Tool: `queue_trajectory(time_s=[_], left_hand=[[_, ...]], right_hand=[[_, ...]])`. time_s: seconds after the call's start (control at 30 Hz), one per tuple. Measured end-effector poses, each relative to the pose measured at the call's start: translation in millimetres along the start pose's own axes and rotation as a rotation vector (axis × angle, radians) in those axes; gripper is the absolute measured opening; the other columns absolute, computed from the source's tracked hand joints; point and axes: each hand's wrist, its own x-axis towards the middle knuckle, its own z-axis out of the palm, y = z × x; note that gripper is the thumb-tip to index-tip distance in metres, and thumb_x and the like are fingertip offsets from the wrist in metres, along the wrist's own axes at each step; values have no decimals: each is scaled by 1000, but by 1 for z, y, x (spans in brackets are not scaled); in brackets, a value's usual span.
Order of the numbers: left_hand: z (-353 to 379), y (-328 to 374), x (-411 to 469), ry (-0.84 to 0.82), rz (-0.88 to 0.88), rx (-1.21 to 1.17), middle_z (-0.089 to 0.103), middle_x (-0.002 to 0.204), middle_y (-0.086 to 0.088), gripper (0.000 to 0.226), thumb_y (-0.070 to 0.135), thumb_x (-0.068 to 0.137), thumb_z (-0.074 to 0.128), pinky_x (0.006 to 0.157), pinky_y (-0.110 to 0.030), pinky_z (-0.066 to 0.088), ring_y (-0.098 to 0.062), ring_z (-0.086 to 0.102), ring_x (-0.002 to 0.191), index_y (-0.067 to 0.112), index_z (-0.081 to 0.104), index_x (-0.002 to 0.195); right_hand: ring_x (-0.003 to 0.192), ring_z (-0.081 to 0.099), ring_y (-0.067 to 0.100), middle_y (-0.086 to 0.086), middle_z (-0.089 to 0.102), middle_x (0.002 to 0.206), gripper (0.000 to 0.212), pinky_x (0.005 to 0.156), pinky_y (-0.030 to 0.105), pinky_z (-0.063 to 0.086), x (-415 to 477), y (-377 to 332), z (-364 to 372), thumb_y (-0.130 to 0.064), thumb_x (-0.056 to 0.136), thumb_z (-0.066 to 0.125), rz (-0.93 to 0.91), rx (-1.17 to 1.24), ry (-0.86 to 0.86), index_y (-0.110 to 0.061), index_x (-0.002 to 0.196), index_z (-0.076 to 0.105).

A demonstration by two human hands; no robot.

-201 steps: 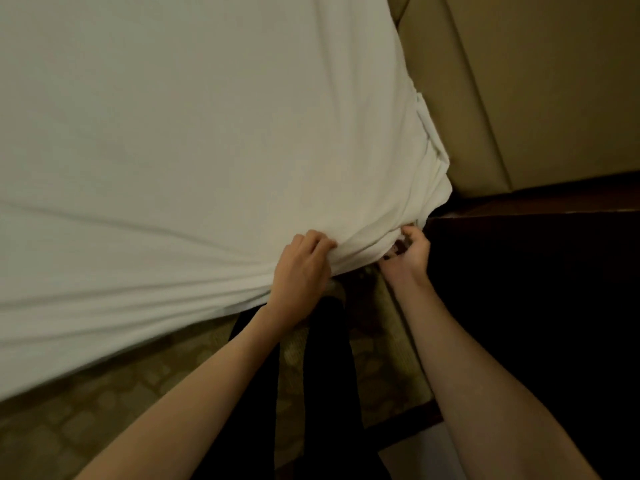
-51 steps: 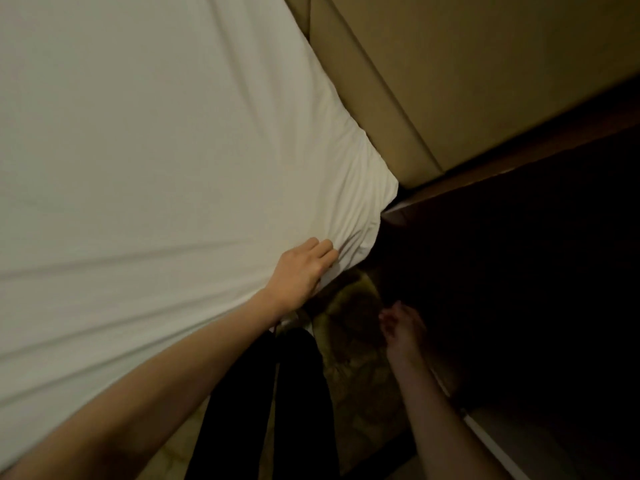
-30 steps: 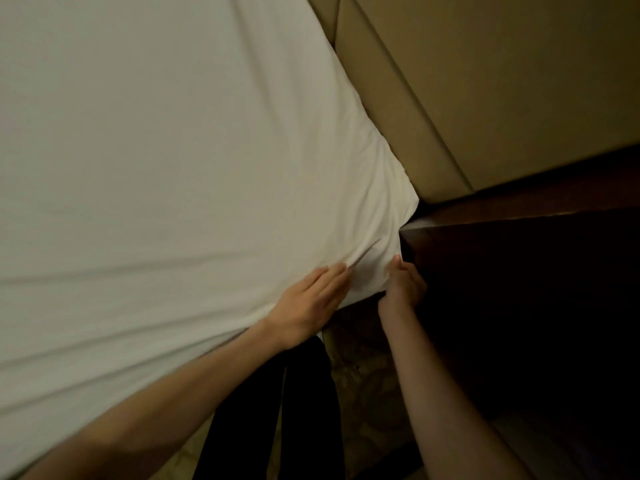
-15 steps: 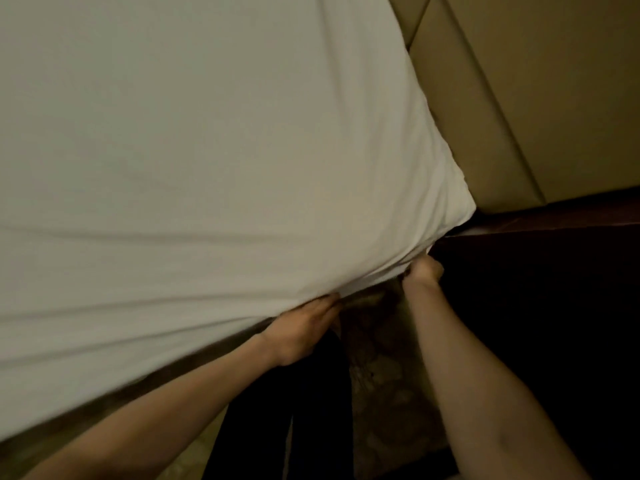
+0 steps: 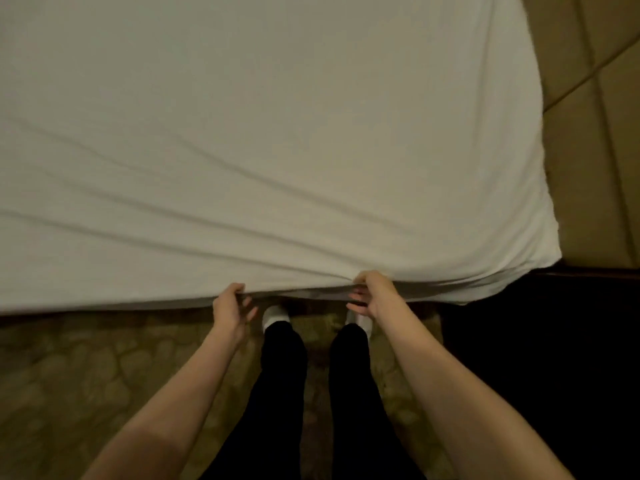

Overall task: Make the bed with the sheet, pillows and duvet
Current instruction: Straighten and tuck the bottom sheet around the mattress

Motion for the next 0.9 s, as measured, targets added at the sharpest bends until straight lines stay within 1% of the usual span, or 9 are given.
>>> queue_trajectory(time_s=[0.07,0.17,0.3,0.4,0.47,0.53,0.63,0.77,0.9], left_hand=[[-28,19,13,78,30,-107,52,90,-2,8,21,92,51,85,-41,46,-18,52,88,13,54,94],[-70,48,37,197,83,-149,57,96,-6,21,25,94,54,87,-42,50,-17,56,82,11,53,109],[-119,85,75,261,69,-190,56,109,-9,38,29,93,58,87,-40,51,-23,56,93,8,49,123],[-149,99,102,228,14,-167,60,116,-11,45,29,93,59,92,-43,50,-24,62,94,7,46,130],[-166,100,113,177,4,-117,64,113,-14,36,25,96,55,95,-44,48,-24,66,90,2,49,123],[-174,99,117,140,23,-66,66,96,-12,22,24,97,53,76,-34,54,-19,65,75,4,54,107],[-179,97,116,94,59,-16,60,71,-5,21,26,97,53,53,-24,43,-13,59,61,7,53,87],[-200,88,119,3,139,47,54,62,-2,30,29,95,56,53,-22,44,-11,60,59,12,50,72],[-212,84,118,-55,249,102,52,61,-3,32,29,96,55,53,-20,44,-6,60,52,12,49,69]], right_hand=[[99,53,29,15,50,104,12,84,46,46,-12,13,36,-12,92,49,55,-44,-129,-7,84,56],[109,52,30,15,50,114,12,88,45,45,-21,32,91,-13,93,51,67,-106,-225,-5,99,57],[95,57,26,15,54,116,40,68,43,50,-18,54,154,-24,90,62,62,-125,-230,-7,124,51],[93,58,27,15,57,103,37,65,43,50,-18,70,196,-32,91,62,87,-153,-204,-8,116,51],[86,59,25,15,61,94,26,70,39,51,-22,85,227,-31,95,55,82,-150,-153,-5,99,54],[63,59,19,10,64,74,32,54,29,51,-23,99,256,-29,100,46,21,-123,-70,-5,82,55],[35,54,11,5,63,48,34,33,15,39,-17,115,275,-26,100,45,-118,-52,100,-2,81,59],[47,51,13,6,61,57,31,39,19,38,-23,129,274,-19,99,46,-283,-96,166,-5,76,62],[49,51,15,1,59,47,31,48,23,40,-32,142,266,-16,98,49,-423,-125,135,-6,70,61]])
